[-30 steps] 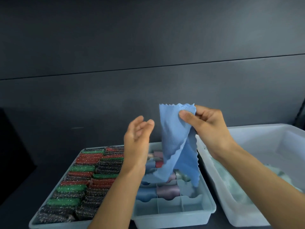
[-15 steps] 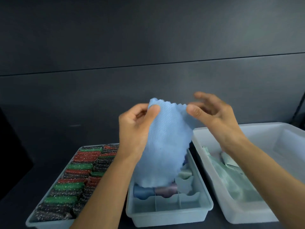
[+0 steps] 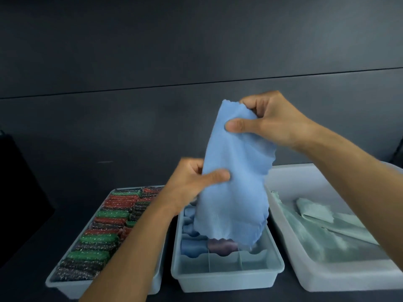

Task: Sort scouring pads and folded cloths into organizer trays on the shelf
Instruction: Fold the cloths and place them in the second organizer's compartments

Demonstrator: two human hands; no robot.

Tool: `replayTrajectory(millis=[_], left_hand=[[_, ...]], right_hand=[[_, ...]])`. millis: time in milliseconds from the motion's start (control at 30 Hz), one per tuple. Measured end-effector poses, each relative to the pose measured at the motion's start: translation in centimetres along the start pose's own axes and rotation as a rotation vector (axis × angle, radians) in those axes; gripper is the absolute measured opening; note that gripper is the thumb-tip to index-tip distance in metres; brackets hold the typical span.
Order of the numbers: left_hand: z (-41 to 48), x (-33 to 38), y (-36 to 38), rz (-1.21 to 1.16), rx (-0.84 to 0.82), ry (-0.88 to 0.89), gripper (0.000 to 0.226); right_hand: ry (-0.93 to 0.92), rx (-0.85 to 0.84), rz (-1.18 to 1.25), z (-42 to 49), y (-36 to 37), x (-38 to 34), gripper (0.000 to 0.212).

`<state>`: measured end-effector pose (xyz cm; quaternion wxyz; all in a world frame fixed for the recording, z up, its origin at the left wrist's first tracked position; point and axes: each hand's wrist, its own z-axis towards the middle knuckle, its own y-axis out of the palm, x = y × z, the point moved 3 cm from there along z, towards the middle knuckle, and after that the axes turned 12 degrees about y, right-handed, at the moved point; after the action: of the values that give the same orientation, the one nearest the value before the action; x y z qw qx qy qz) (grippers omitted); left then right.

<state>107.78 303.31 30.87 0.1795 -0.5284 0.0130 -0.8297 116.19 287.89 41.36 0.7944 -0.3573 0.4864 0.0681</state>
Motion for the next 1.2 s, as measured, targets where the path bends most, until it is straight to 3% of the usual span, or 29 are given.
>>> replayTrajectory(millis=[167, 267, 333, 433, 500, 700, 933, 1033, 1100, 1133, 1200], left_hand=[[-2.2, -4.0, -0.3, 0.113, -0.171, -0.165, 0.072], [-3.1, -4.4, -1.0, 0.085, -0.157, -0.135, 0.057], [-3.2, -4.4, -1.8, 0.002, -0.009, -0.1, 0.053], [-3.3, -4.2, -2.2, -0.367, 0.265, -0.079, 0.022], [-3.2, -3.9, -1.7, -0.54, 0.383, -0.1, 0.022], [-3.1, -2.5, -1.9, -0.275, 0.638, -0.072, 0.018], [-3.7, -0.7, -5.8, -0.376, 0.303, 0.029, 0.038], [-3.5, -0.2, -7.2, -0.338, 0.315, 0.113, 0.037], [-3.4, 0.3, -7.9, -0.266, 0.332, 0.182, 0.023], [-3.4, 0.6, -8.1, -0.214, 0.34, 0.217, 0.029], [-3.4, 0.9, -8.6, -0.141, 0.357, 0.26, 0.066]], right_hand=[[0.047, 0.092, 0.008, 0.2, -1.8, 0.3, 0.028], [0.078, 0.135, 0.007, 0.2, -2.7, 0.8, 0.032], [0.098, 0.146, 0.031, 0.1, -3.0, 1.3, 0.03], [0.14, 0.154, 0.154, -0.2, -3.1, 2.2, 0.027], [0.162, 0.161, 0.205, -0.2, -2.8, 2.9, 0.026], [0.231, 0.148, 0.215, -0.2, -2.2, 4.8, 0.036], [0.19, -0.153, 0.291, -1.3, -3.9, 5.2, 0.029], [0.089, -0.079, 0.311, -1.7, -3.8, 5.0, 0.034], [0.049, 0.006, 0.29, -1.6, -3.7, 4.9, 0.057], [0.044, 0.042, 0.263, -1.6, -3.7, 4.9, 0.066], [0.042, 0.07, 0.242, -1.4, -3.7, 5.0, 0.07]])
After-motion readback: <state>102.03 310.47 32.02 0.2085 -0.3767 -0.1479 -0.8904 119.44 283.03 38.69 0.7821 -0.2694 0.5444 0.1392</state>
